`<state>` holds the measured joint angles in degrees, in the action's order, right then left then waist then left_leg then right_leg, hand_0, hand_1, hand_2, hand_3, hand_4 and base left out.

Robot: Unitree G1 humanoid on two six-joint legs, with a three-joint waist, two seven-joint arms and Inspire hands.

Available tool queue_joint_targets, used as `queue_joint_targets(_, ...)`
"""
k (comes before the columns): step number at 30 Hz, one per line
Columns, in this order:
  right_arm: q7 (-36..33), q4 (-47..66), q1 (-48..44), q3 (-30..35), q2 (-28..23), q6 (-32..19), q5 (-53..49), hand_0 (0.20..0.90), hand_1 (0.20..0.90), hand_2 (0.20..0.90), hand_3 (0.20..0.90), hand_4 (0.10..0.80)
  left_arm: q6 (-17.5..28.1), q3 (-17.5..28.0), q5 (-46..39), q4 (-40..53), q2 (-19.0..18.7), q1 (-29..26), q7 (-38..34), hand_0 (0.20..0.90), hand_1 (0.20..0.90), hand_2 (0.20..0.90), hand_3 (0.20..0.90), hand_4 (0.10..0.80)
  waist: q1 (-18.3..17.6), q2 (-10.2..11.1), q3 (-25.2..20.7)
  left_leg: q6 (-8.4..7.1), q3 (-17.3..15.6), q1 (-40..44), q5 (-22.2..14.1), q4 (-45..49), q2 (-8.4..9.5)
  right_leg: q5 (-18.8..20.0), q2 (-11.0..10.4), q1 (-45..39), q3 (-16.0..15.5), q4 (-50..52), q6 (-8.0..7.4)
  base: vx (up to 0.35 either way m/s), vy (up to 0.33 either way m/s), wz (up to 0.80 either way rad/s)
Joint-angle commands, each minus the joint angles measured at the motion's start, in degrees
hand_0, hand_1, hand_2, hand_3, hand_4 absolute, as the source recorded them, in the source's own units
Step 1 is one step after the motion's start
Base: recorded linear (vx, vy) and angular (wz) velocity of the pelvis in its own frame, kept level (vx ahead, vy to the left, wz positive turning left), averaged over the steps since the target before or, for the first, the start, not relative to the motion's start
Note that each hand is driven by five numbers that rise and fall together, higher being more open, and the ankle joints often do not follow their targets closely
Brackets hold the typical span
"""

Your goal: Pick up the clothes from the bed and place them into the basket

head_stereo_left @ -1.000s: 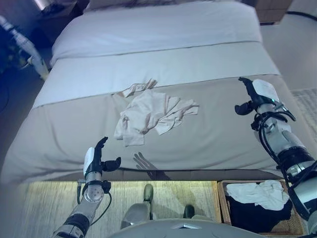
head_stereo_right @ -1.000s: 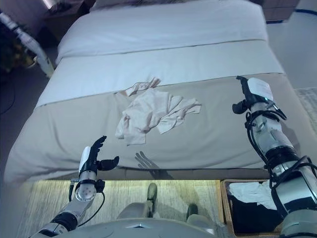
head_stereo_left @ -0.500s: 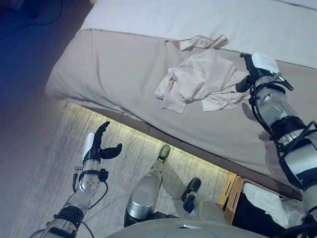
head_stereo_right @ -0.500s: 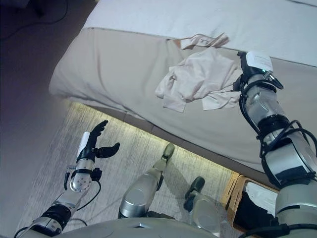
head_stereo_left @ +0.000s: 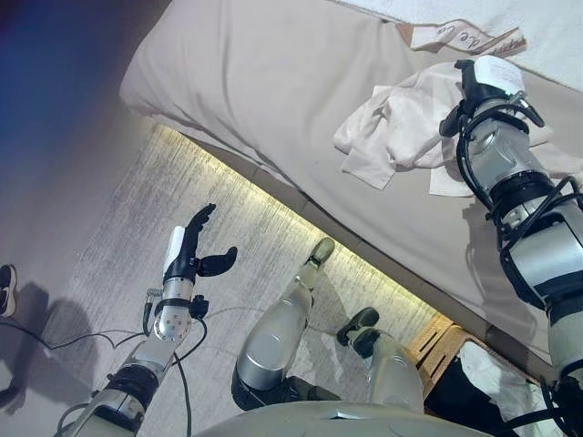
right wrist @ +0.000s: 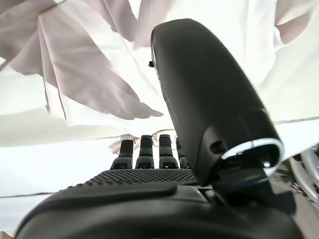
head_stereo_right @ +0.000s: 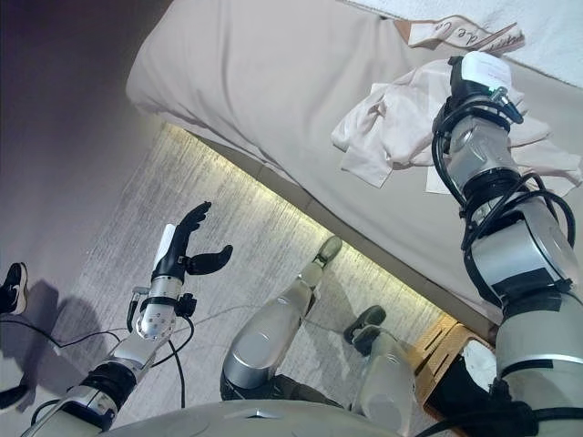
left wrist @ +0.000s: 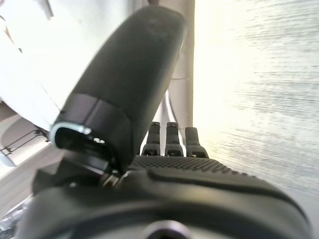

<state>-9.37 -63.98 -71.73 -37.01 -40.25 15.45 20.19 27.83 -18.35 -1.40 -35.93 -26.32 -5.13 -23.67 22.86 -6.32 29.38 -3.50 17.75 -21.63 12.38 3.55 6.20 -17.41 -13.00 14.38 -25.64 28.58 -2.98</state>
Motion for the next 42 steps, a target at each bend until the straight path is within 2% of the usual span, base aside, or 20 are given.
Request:
queue_joint_targets(1,0.8,0.9,-8.3,-6.6,-4.0,1.3,1.9,0.900,0.900,0.900,0.900,0.800,4.8,0.3,-2.7,5.9,-2.8,1.1,-3.5,0.900,0.900,0.900,0.900,0.800,1.4,-0.8,0.4,4.03,-4.7,-1.6,-8.3,6.5,0.13,5.3,1.0,4.3,0.1,0.9,3.65,0.000,0.000,0.00)
queue_joint_targets(10,9.7,-3.4,-7.5,-8.9,-2.6,4.3,4.0,0.900,0.900,0.900,0.900,0.800,5.8,1.0,-3.4,10.7,-3.8,2.7,-4.3,0.900,0.900,0.900,0.900,0.800,2.9,-0.9,0.4,4.81,-5.1,-9.7,-9.3,12.2,0.53,4.1,0.7,11.7,0.2,6.8,4.14,0.004,0.002,0.05)
queue_joint_targets(17,11.4,-3.8,-7.0,-8.5,-1.9,3.1,0.6,0.900,0.900,0.900,0.900,0.800,5.6,0.5,-3.2,13.5,-4.5,3.6,-4.4,0.900,0.900,0.900,0.900,0.800,3.1,-1.4,0.4,5.15,-5.9,-14.3,-9.9,15.1,0.67,3.8,0.7,16.1,0.6,9.6,4.19,-0.007,0.002,-0.01)
queue_joint_targets(18,11.4,-3.7,-7.1,-8.2,-1.9,2.4,-0.4,0.813,0.813,0.813,0.798,0.698,5.3,0.4,-3.2,14.0,-4.6,3.5,-4.3,0.900,0.900,0.900,0.900,0.800,3.1,-1.4,0.4,5.19,-6.0,-14.5,-9.9,15.2,0.69,3.7,0.7,16.4,0.6,9.7,4.21,-0.031,0.001,0.01)
queue_joint_targets(19,10.9,-3.5,-7.0,-7.9,-1.8,1.5,-1.0,0.347,0.347,0.347,0.255,0.155,5.1,0.4,-3.2,14.3,-4.6,3.5,-4.3,0.900,0.900,0.900,0.900,0.800,3.0,-1.4,0.4,5.24,-6.0,-14.7,-10.0,15.3,0.70,3.7,0.7,16.7,0.6,10.0,4.24,0.000,0.000,0.00)
queue_joint_targets(20,10.2,-3.5,-6.9,-7.6,-1.8,0.8,-1.8,0.300,0.300,0.300,0.200,0.100,5.2,0.3,-3.2,14.4,-4.7,3.5,-4.3,0.900,0.900,0.900,0.900,0.800,3.0,-1.4,0.4,5.22,-6.1,-15.0,-10.0,15.5,0.70,3.7,0.8,16.9,0.7,10.2,4.25,0.000,0.000,0.00)
queue_joint_targets(26,4.7,-2.4,-6.4,-5.4,-2.7,-2.5,-3.1,0.300,0.300,0.300,0.200,0.100,5.8,0.2,-3.0,14.2,-4.9,3.7,-5.3,0.900,0.900,0.900,0.900,0.800,2.5,-1.5,0.4,5.17,-6.1,-14.1,-10.1,15.2,0.43,3.7,1.0,16.4,1.0,10.0,4.16,-0.011,-0.001,0.00)
queue_joint_targets(36,4.2,-1.3,-6.3,-3.6,-3.7,-3.7,-4.8,0.300,0.300,0.300,0.200,0.100,3.8,1.1,-4.6,11.0,-4.9,4.0,-4.8,0.900,0.900,0.900,0.900,0.800,1.7,-1.6,0.4,4.56,-5.8,-10.3,-9.6,13.4,-0.35,3.8,1.2,12.9,1.9,8.2,3.99,-0.033,-0.017,-0.04)
queue_joint_targets(42,3.9,0.1,-5.3,-2.4,-3.7,-6.1,-7.4,0.300,0.300,0.300,0.200,0.100,3.4,2.2,-4.4,8.5,-4.3,3.9,-4.9,0.900,0.900,0.900,0.900,0.800,0.8,-0.8,0.4,4.36,-5.5,-5.4,-9.7,10.8,-1.14,4.5,1.7,8.5,2.3,5.0,3.63,-0.038,-0.038,-0.03)
